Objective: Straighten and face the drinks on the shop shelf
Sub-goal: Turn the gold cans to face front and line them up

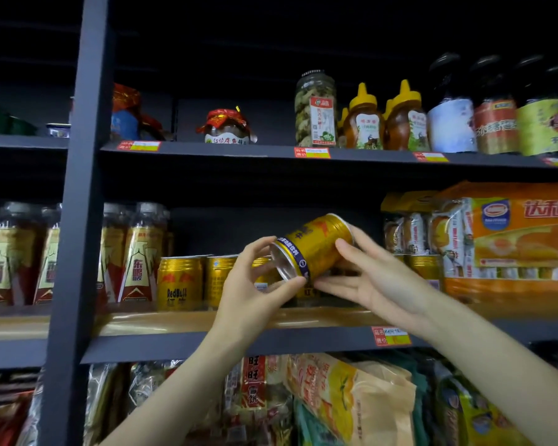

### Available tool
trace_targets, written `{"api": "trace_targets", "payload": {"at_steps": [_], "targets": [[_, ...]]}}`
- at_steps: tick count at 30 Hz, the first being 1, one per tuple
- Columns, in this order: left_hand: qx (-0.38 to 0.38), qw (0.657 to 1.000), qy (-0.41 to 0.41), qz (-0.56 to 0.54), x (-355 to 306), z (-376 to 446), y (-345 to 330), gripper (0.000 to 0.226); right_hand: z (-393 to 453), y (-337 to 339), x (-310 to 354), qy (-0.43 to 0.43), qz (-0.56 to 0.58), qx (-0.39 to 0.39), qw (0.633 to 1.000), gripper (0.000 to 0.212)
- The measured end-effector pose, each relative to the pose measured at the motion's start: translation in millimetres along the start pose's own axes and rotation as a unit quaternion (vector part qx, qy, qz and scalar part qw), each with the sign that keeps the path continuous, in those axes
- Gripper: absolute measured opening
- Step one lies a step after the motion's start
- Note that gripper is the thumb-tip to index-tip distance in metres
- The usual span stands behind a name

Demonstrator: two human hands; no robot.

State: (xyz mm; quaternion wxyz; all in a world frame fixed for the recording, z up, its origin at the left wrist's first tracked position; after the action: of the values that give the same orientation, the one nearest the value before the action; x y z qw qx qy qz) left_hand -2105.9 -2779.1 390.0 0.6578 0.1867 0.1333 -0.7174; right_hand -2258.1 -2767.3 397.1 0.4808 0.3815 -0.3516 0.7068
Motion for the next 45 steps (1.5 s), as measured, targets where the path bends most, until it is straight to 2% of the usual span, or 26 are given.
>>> {"api": "trace_targets", "payload": {"at_steps": [2, 5, 10, 13, 14, 16, 18, 23, 26, 28, 30, 32, 34, 37, 39, 41, 45], "targets": [[0.010, 0.997, -0.061, 0.047, -9, -1, -1, 0.064, 2, 0, -17, -0.037, 0.069, -0.016, 0.997, 0.038], [0.041, 0.982, -0.129, 0.134, -27, 1, -10, 0.069, 9, 8, -34, -0.099, 0.137, -0.062, 0.984, 0.049], [0.106, 0.973, -0.129, 0.162, -20, 1, -16, 0.068, 19, 23, -31, -0.117, 0.119, -0.091, 0.982, 0.071], [0.096, 0.976, -0.109, 0.163, -13, 3, -5, 0.061, 17, 26, -21, -0.089, 0.105, -0.093, 0.986, 0.068], [0.087, 0.977, -0.104, 0.165, -11, 4, 0, 0.057, 15, 27, -12, -0.056, 0.071, -0.096, 0.991, 0.065], [0.063, 0.977, -0.097, 0.181, -7, 8, 10, 0.048, 8, 30, 11, 0.037, -0.099, -0.107, 0.989, 0.071], [0.044, 0.969, -0.091, 0.226, -3, 12, 20, 0.043, 1, 23, 29, 0.117, -0.252, -0.108, 0.955, 0.085], [0.056, 0.935, -0.096, 0.336, 2, 25, 23, 0.045, -2, 15, 33, 0.185, -0.370, -0.070, 0.908, 0.095], [0.104, 0.886, -0.106, 0.439, 12, 34, 15, 0.047, 2, 16, 30, 0.186, -0.400, -0.069, 0.895, 0.094], [0.133, 0.848, -0.096, 0.504, 26, 36, 14, 0.046, 7, 19, 30, 0.174, -0.389, -0.076, 0.901, 0.086], [0.141, 0.832, -0.088, 0.529, 34, 35, 15, 0.059, 14, 28, 28, 0.150, -0.358, -0.099, 0.916, 0.073], [0.133, 0.826, -0.096, 0.539, 38, 35, 17, 0.071, 23, 40, 24, 0.129, -0.341, -0.138, 0.921, 0.057], [0.120, 0.821, -0.107, 0.548, 39, 35, 18, 0.070, 32, 50, 20, 0.109, -0.352, -0.165, 0.915, 0.044], [0.115, 0.822, -0.110, 0.548, 41, 36, 18, 0.065, 47, 51, 4, 0.053, -0.377, -0.144, 0.913, 0.038], [0.115, 0.824, -0.111, 0.544, 42, 36, 19, 0.063, 54, 47, -10, 0.023, -0.418, -0.120, 0.900, 0.039], [0.117, 0.822, -0.107, 0.547, 43, 37, 19, 0.065, 59, 44, -19, 0.011, -0.479, -0.114, 0.870, 0.045], [0.113, 0.829, -0.110, 0.537, 48, 39, 22, 0.062, 63, 33, -17, -0.011, -0.593, -0.074, 0.802, 0.070]]}}
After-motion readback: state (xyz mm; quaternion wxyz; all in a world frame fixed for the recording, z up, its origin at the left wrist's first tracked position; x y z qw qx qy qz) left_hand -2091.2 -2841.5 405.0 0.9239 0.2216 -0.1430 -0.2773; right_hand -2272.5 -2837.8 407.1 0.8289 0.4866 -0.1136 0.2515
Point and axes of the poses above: each hand's wrist, its own z-axis towards the middle knuckle, its own y-axis out of the back of the hand, x = y × z, the point moved 9 cm from there along z, towards the middle knuckle, and after that the axes turned 5 degrees about -y, right-handed, at the moved point
